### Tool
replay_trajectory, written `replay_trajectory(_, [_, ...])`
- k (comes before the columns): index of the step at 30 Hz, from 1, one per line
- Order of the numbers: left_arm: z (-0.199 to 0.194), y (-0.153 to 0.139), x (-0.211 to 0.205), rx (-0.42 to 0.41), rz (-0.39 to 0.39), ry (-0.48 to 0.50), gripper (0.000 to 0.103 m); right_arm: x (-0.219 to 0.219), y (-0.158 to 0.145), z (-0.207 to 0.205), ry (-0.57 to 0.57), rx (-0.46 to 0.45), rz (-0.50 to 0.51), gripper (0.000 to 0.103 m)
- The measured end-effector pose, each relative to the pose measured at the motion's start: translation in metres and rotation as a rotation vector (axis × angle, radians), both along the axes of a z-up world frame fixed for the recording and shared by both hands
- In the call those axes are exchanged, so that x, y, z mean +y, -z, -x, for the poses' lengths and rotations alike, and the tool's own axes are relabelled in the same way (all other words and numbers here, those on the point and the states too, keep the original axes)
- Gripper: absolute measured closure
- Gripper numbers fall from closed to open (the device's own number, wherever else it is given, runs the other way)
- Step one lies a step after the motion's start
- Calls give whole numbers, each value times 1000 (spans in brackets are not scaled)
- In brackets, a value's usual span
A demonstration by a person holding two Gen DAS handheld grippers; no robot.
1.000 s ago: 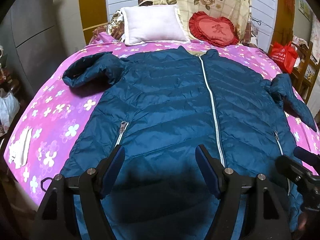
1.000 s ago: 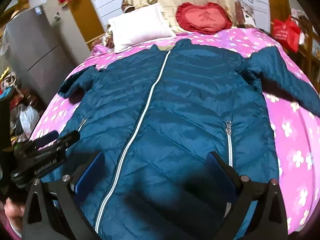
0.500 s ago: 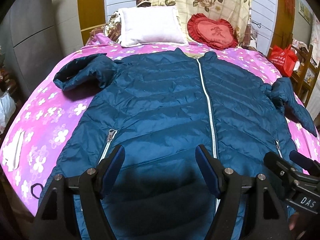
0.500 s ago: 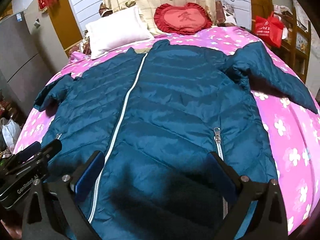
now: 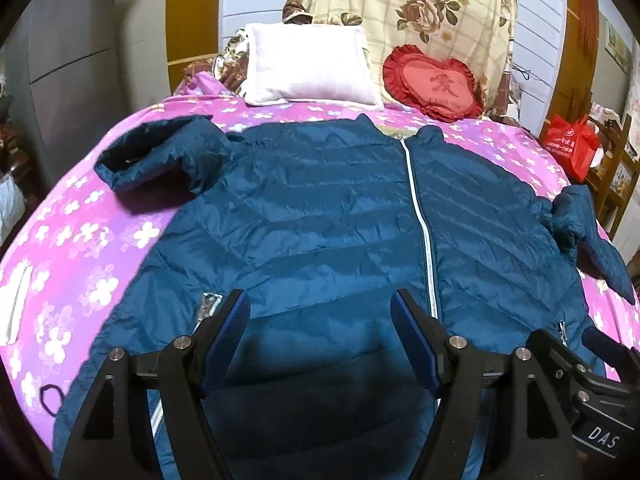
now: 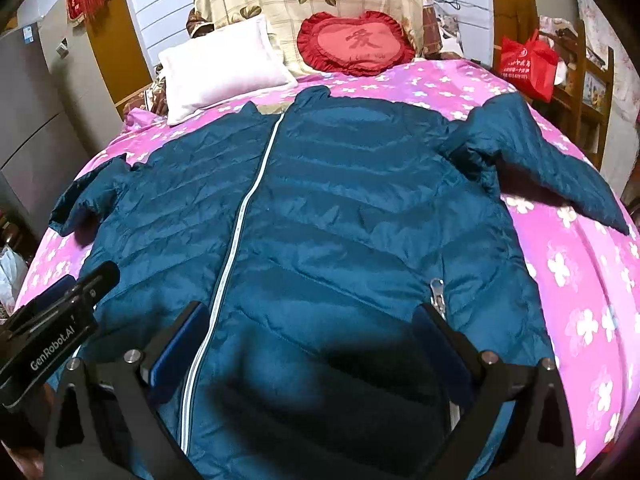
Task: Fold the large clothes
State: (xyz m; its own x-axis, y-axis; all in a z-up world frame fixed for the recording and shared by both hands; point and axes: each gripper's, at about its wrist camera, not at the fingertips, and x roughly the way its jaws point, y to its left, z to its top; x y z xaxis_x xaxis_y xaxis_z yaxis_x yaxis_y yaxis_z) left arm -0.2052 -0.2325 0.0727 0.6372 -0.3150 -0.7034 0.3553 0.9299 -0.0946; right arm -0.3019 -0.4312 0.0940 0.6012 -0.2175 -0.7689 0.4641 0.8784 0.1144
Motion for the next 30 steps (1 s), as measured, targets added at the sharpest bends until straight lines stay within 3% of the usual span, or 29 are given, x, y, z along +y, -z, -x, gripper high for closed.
replay_trajectory(9, [-5,8,5,-30,-5,1,50,10,9,-20,-13,39,44,0])
replay_trajectory(30, [-24,16,17,6,18,-22,50,17,23,-43,-44,48,41,0])
